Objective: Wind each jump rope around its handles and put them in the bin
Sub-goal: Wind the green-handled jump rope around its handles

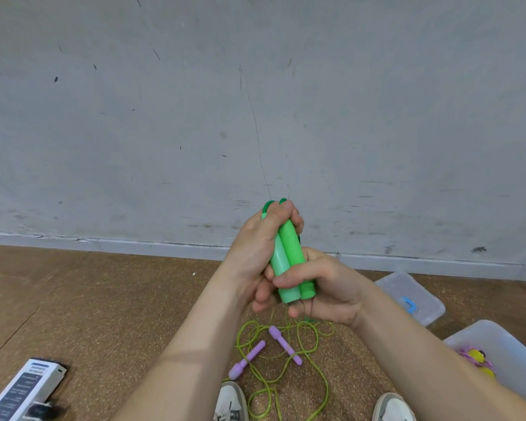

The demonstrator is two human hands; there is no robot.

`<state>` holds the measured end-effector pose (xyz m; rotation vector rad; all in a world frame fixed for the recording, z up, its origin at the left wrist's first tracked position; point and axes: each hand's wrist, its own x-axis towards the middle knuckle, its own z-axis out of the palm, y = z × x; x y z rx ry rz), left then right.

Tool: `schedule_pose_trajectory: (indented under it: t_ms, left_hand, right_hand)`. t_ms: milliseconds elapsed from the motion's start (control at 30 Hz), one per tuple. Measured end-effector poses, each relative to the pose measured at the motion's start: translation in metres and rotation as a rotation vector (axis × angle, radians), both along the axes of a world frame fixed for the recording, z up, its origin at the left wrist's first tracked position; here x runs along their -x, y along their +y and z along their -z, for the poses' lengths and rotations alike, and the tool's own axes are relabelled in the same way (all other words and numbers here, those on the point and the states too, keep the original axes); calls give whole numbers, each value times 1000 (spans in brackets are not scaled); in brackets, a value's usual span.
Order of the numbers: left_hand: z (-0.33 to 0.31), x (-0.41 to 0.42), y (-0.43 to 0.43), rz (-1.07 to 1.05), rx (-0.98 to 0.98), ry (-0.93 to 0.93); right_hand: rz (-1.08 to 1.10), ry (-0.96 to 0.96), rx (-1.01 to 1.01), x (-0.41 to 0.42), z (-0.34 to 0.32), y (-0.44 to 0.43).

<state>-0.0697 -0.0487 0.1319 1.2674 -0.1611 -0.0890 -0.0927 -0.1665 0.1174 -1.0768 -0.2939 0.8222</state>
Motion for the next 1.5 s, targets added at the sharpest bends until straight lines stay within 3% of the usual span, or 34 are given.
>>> schedule_pose_trajectory:
  t_ms: [167, 333, 500, 633, 867, 967, 1067, 1133, 1233, 1333, 1400, 1500]
  left_hand:
    - [-1, 1, 8, 163, 11, -26]
    - [0, 4, 7, 241, -38, -12]
    - [1, 3, 5, 211, -55, 25]
    - [0, 3, 2, 60, -175, 31]
    - [4, 1, -7, 121, -36, 71]
    - [5, -3, -1, 48, -310, 62]
    - [2, -7, 13, -312, -606, -100]
    - [-5, -9, 22, -507, -498, -232]
    - [-12, -9, 17, -361, -246, -326]
    - [-15, 0, 0, -83, -146, -112]
    - [-17, 3, -13, -102, -121, 41]
    - [-4, -1, -28, -192, -397, -7]
  right_hand:
    - [7, 64, -118, 6, 3, 7]
    - [-7, 164, -72, 4, 5, 10]
    - [28, 179, 100, 2, -2, 7]
    - [57, 245, 44, -1, -2, 0]
    - [34, 230, 81, 2, -3, -10]
    - [-25, 265, 58, -2, 0, -13]
    - [-145, 282, -57, -6, -3, -25]
    - [-236, 269, -144, -6, -5, -30]
    - [-394, 227, -244, -1, -6, -24]
    - [-470, 198, -315, 5, -6, -13]
    - [-424, 184, -366, 4, -10, -12]
    - [-190, 256, -377, 0, -22, -18]
